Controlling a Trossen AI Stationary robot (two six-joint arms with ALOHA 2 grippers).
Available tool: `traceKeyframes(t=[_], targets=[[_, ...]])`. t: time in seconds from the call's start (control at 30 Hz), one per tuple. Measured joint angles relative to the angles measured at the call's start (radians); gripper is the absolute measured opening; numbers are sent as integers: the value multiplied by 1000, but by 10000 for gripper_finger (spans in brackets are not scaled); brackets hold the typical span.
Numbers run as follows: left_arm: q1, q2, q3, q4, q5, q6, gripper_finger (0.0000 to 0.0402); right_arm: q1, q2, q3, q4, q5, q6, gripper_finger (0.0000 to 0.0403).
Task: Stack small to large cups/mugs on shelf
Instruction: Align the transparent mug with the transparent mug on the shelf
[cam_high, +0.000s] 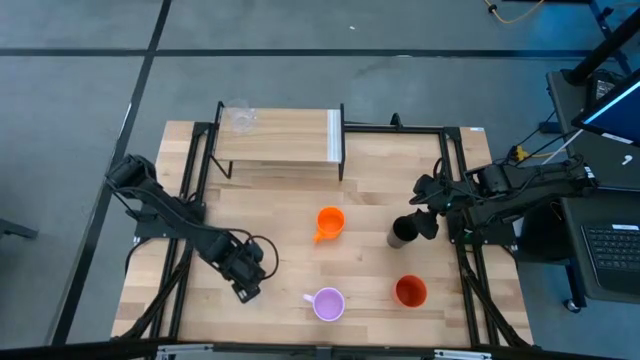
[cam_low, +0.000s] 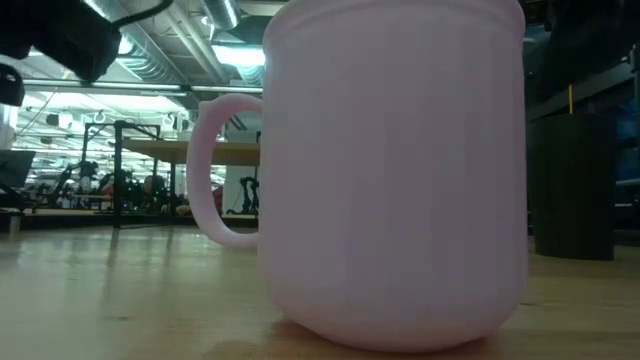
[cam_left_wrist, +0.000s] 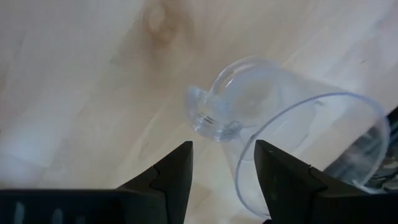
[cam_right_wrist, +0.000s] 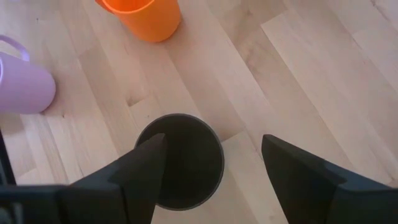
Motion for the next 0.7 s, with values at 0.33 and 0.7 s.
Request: traceKeyframes(t=[0.33,0.7], targets=[[0,12,0,-3,-20,42,165,0,0,0,1,0,0,266],[16,12,0,-4,-40,463,165,0,0,0,1,0,0,266]])
